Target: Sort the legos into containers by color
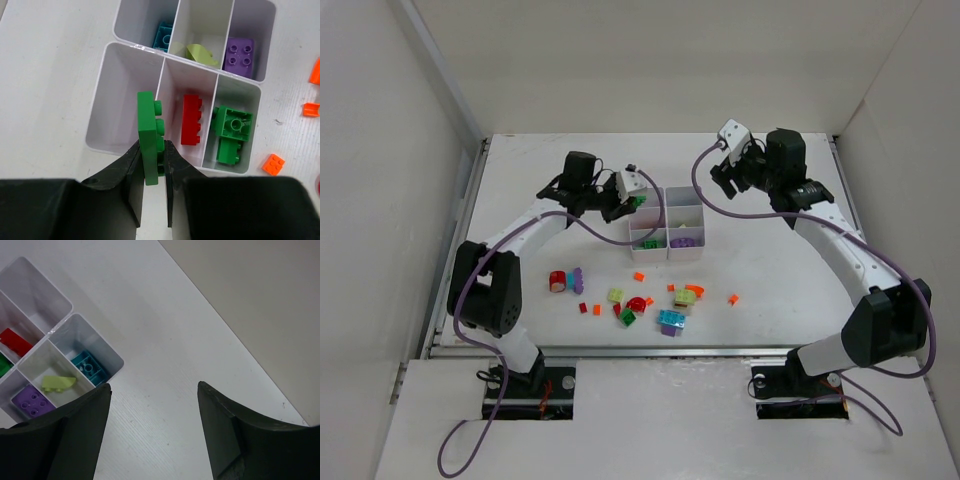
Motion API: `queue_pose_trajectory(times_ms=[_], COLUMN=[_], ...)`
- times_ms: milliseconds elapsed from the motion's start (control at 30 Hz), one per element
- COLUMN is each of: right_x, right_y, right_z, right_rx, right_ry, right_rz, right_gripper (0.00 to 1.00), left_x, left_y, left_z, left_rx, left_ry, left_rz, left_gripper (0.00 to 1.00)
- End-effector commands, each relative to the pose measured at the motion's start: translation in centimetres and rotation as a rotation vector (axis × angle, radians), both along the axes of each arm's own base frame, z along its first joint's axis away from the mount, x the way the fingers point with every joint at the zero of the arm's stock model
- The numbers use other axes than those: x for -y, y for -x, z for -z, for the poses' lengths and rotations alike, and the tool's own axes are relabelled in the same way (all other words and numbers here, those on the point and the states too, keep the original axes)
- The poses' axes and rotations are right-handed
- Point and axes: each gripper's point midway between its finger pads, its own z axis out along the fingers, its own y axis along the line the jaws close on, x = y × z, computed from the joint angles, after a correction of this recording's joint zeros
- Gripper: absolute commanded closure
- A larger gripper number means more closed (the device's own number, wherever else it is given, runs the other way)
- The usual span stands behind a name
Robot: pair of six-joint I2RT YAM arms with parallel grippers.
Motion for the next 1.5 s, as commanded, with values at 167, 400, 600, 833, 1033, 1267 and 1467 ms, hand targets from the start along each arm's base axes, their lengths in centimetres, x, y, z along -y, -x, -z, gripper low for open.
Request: queue_pose_trajectory(times_ms=[167, 400, 600, 833, 1033, 1267, 1467], right_x=[-1.4, -1.9, -2.5, -2.4, -2.1, -2.8, -4.3], right_y=[0.9, 1.8, 2.0, 2.8, 2.9, 3.3, 5.4], right_z=[-1.0, 0.0, 0.0, -0.4, -0.3, -0.9, -4.5], right_rx=[0.012, -0.016, -0.015, -0.012, -0.01, 0.008, 0.175], right_ry=[-0.017, -0.005, -0.001, 0.005, 0.008, 0.024, 0.152], right_rz=[-0.045, -0.056, -0.066, -0.058, -0.05, -0.051, -0.049], right_gripper=[0.25, 0.25, 0.25, 0.25, 0.25, 0.24, 0.0], left_x=[1.8, 0.3, 1.5, 1.9, 2.1, 2.3, 0.1], left_y=[3.7, 7.6, 7.2, 6.4, 6.8, 6.4, 5.0], left_z=[-2.2, 2.2, 2.9, 3.1, 3.2, 0.6, -4.2], left_rx=[0.04, -0.04, -0.03, -0.005, -0.018, -0.002, 0.034], left_ry=[-0.034, -0.11, -0.098, -0.108, -0.11, -0.094, -0.037], left_rz=[0.18, 0.26, 0.269, 0.262, 0.268, 0.256, 0.074], left_gripper=[1.0, 1.0, 1.0, 0.88, 0.22, 0.01, 0.01])
